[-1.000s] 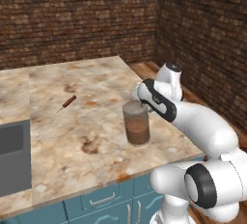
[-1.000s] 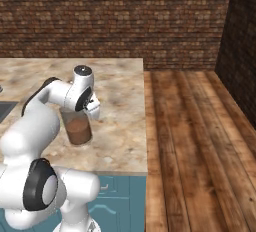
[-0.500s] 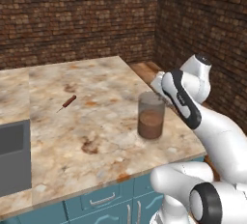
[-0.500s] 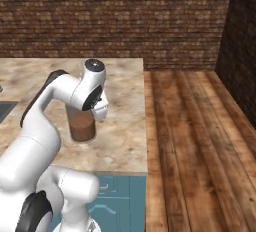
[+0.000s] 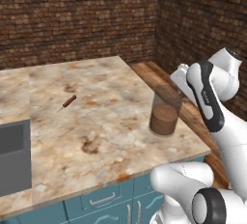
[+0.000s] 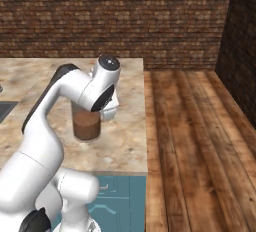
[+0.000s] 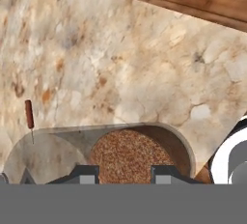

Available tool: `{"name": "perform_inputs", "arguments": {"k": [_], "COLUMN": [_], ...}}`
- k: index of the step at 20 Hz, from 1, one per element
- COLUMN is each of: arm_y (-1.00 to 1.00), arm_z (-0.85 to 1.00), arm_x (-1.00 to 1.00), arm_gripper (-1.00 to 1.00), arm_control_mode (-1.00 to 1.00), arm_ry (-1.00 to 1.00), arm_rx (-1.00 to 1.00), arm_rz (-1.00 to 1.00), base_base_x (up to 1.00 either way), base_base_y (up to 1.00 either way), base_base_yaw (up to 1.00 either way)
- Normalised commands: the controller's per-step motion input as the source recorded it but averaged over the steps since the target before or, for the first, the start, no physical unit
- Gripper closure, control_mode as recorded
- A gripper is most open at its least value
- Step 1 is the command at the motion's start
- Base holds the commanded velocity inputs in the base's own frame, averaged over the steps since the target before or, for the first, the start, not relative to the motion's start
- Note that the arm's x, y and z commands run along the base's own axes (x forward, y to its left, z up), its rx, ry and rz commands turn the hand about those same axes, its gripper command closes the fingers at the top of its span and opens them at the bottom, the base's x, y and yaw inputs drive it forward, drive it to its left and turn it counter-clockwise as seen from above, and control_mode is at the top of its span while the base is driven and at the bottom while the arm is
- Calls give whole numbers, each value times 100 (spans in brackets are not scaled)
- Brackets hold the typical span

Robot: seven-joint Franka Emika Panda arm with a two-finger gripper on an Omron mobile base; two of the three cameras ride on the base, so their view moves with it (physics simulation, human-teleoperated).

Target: Pick the jar and candle from the dining table and place them in the open cabinet. Close the cabinet after placing the objects.

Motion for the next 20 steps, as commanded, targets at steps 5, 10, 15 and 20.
{"name": "perform_inputs", "arguments": {"k": [5, 10, 15, 20], "arm_y": [-9, 0, 0, 0], "arm_z": [13, 0, 0, 0], "arm_x": [-22, -1, 0, 0], "arm_gripper": [100, 100, 100, 100], "arm_control_mode": [-100, -100, 100, 100], "arm_ry": [0, 0, 0, 0], "arm_rx": [-6, 0, 0, 0], "arm_rz": [0, 0, 0, 0], "base_base_x": [0, 0, 0, -3], "base_base_y": [0, 0, 0, -20], "base_base_yaw": [0, 0, 0, -14]}}
